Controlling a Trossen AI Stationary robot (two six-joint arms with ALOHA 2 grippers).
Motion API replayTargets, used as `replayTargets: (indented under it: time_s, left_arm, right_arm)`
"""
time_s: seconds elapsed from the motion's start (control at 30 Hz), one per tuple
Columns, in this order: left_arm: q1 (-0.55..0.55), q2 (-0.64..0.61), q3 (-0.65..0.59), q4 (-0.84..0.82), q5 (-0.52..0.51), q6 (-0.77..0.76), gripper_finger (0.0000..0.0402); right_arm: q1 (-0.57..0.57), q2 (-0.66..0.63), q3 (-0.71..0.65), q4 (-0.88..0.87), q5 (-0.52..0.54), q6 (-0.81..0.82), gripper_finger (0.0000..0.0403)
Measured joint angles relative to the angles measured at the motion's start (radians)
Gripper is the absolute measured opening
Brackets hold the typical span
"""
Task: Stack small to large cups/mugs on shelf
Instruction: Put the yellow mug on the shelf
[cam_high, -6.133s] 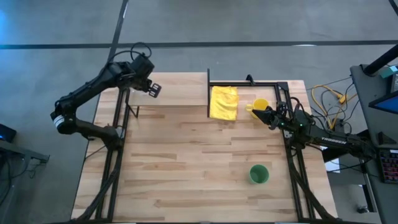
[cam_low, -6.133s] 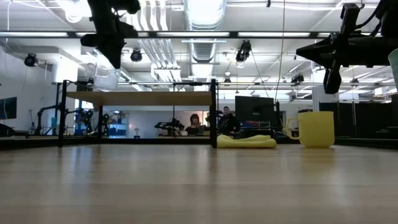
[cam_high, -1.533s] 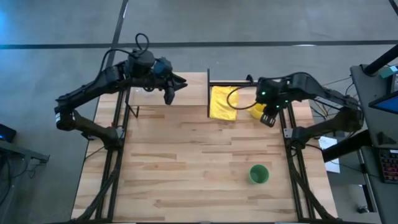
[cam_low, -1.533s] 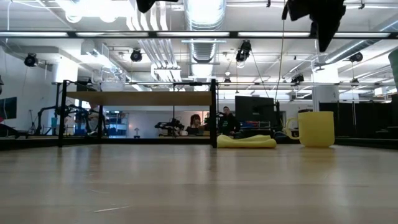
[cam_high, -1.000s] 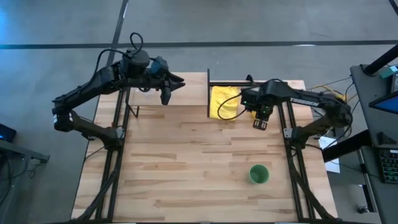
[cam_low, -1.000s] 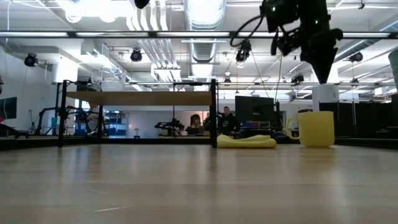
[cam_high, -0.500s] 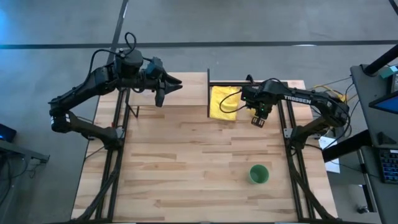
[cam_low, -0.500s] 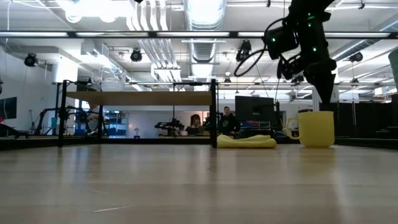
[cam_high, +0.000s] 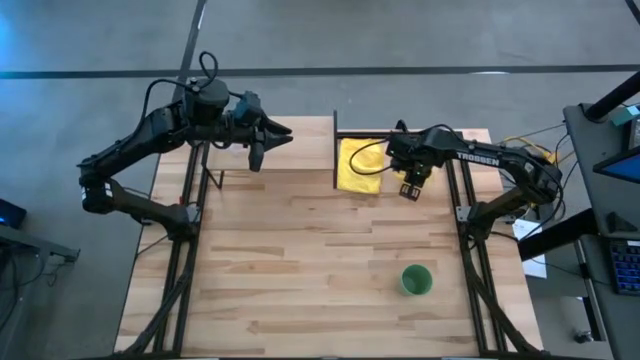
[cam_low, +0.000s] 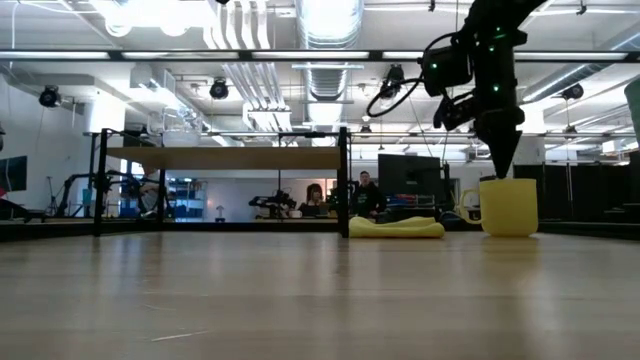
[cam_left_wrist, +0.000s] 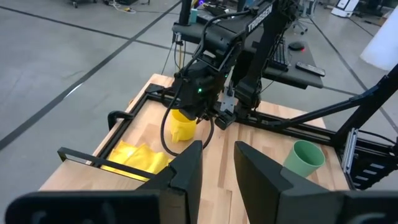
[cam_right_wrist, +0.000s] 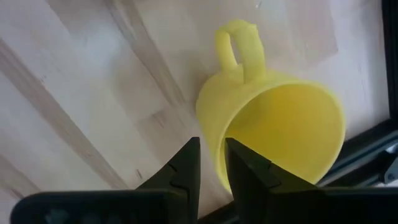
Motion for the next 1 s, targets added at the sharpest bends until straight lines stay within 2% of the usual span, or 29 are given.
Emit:
replayTargets:
  time_s: [0.77, 0.87, 1.0]
  left_arm:
    - [0.0, 0.0, 0.0, 0.0, 0.0, 0.0, 0.0079]
    - [0.0, 0.0, 0.0, 0.0, 0.0, 0.0, 0.0079]
    - [0.0, 0.0, 0.0, 0.0, 0.0, 0.0, 0.0079]
  right_arm:
    - [-0.046, 0.006, -0.064, -0.011, 0.001, -0.002, 0.0067]
    - [-0.046, 0.006, -0.064, -0.009, 0.001, -0.002, 0.0055]
    - [-0.046, 0.007, -0.064, 0.0, 0.001, -0.001, 0.0017]
